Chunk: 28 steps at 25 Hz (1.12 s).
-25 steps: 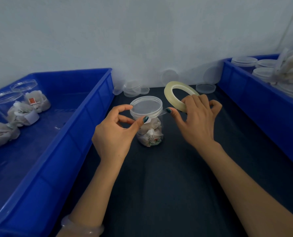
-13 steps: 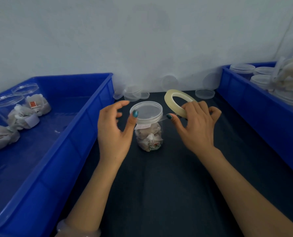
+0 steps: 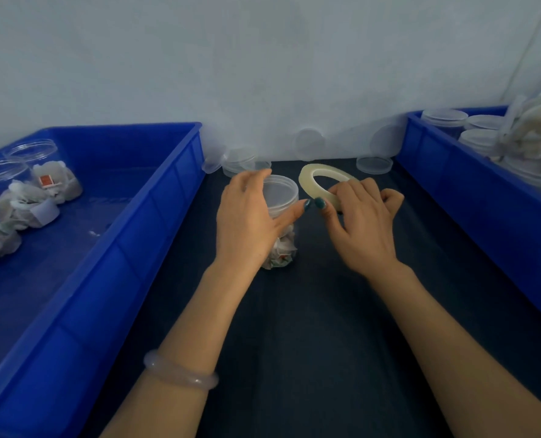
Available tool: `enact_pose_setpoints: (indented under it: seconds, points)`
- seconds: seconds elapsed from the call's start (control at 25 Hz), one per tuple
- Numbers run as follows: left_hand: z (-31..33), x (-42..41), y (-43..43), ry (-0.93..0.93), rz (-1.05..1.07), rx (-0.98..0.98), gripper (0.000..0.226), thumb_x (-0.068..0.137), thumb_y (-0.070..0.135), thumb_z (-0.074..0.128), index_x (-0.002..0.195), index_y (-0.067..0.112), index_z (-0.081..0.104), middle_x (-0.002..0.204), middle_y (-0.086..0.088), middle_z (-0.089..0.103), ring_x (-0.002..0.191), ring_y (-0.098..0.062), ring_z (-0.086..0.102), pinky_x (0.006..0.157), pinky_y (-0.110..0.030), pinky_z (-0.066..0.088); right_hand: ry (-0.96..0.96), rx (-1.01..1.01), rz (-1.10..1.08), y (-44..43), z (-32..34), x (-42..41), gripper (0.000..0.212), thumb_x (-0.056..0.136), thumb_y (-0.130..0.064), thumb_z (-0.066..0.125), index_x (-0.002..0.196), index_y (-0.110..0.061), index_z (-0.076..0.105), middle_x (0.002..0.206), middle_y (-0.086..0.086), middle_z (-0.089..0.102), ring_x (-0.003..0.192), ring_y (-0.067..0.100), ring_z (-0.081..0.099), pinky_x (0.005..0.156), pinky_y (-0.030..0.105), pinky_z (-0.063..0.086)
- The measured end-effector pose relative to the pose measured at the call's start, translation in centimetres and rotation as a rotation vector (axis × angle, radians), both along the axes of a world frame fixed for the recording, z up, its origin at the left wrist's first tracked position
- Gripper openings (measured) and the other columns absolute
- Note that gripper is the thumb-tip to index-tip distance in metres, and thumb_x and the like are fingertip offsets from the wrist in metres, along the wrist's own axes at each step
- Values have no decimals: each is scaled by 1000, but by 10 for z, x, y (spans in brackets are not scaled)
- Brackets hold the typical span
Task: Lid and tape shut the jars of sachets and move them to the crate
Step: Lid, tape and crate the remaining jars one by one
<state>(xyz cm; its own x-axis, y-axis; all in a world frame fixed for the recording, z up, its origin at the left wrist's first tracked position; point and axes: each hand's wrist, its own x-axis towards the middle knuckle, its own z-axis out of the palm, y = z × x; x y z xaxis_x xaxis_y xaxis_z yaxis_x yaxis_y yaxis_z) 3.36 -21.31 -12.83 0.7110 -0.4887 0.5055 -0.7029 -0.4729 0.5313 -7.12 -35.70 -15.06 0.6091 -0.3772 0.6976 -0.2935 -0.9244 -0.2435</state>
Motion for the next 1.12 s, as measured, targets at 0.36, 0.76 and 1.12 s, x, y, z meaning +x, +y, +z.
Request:
enact_pose_setpoints:
  seconds: [0.36,0.76,1.12]
  points:
    - [9,14,1,176,-299,-19,89,71,46,84,147,29,40,139,11,51,124,-5,46,96,-16,34,71,11,-41,-6,0,0,37,96,-51,46,78,-19,55,81,-8,48,87,18,44,78,35,18]
    - [23,39,10,316,-559,115,83,76,29,84,147,31,41,135,22,52,118,19,45,95,-2,36,199,54,-67,-11,7,1,75,81,-82,15,67,-19,54,66,-9,44,83,16,39,80,35,16]
    - [42,35,11,45,-371,533,102,68,90,46,148,30,35,147,7,36,129,-12,43,95,-33,41,231,83,-10,-4,7,2,71,80,-81,13,75,-21,50,71,-11,40,85,15,36,79,35,16]
